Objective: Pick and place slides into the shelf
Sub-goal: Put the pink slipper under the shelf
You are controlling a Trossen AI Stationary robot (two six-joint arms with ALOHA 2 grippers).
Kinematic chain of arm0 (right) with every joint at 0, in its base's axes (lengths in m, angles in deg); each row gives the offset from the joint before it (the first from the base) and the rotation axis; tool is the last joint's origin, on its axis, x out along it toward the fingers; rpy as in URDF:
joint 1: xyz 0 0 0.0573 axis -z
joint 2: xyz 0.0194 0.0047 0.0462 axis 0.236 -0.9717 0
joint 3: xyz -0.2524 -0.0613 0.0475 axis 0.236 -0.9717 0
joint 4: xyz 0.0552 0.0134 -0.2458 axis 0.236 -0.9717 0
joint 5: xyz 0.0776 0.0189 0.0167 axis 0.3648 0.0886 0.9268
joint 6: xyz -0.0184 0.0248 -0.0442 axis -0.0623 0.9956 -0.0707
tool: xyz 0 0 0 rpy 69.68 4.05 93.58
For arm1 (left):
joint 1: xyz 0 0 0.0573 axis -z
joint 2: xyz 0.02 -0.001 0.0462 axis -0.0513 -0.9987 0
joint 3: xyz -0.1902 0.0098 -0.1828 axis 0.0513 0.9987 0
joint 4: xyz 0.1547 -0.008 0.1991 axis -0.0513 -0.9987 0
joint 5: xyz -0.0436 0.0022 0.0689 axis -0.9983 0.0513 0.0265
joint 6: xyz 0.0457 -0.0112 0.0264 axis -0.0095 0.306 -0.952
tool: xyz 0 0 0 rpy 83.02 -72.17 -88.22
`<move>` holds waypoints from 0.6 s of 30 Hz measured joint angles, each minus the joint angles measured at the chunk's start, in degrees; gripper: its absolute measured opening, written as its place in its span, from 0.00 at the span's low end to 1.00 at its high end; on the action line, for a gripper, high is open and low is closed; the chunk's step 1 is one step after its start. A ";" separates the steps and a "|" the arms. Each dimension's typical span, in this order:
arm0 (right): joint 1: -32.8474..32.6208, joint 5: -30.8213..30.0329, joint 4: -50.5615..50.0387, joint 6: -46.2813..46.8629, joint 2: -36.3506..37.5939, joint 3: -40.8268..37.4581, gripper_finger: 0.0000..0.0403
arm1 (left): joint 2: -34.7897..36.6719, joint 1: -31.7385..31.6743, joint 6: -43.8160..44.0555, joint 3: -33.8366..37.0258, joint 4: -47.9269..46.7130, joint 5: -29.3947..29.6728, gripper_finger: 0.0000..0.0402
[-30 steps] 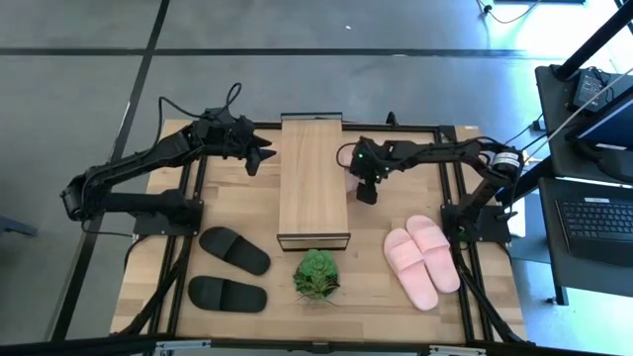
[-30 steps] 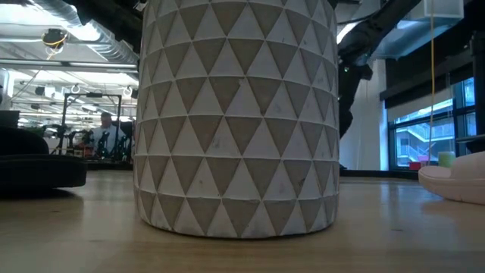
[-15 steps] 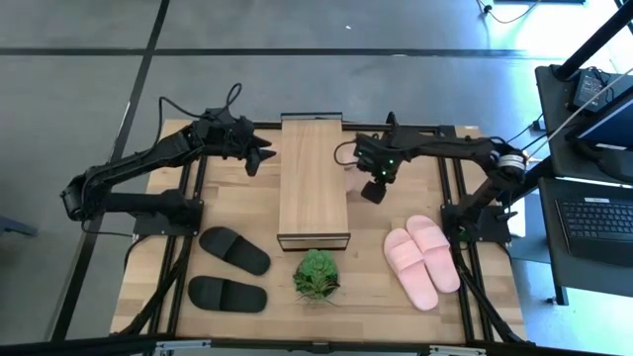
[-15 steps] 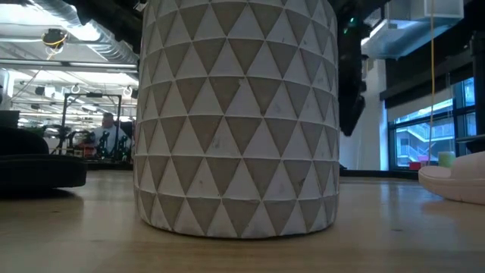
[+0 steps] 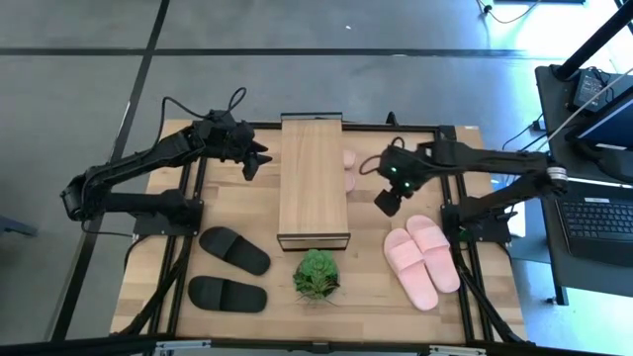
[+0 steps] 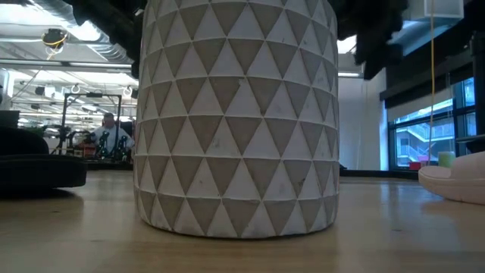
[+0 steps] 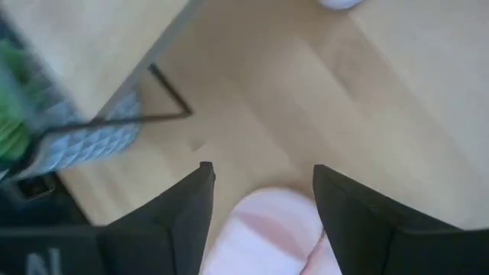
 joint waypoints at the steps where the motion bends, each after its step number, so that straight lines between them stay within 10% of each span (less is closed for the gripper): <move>1: -1.28 0.14 -0.32 1.42 0.81 0.00 0.55 | 0.00 0.00 0.00 0.02 -0.02 0.01 0.47; 18: -19.26 2.95 -15.67 52.82 3.62 -0.11 0.55 | 0.00 0.00 -0.04 0.00 -2.25 0.07 0.47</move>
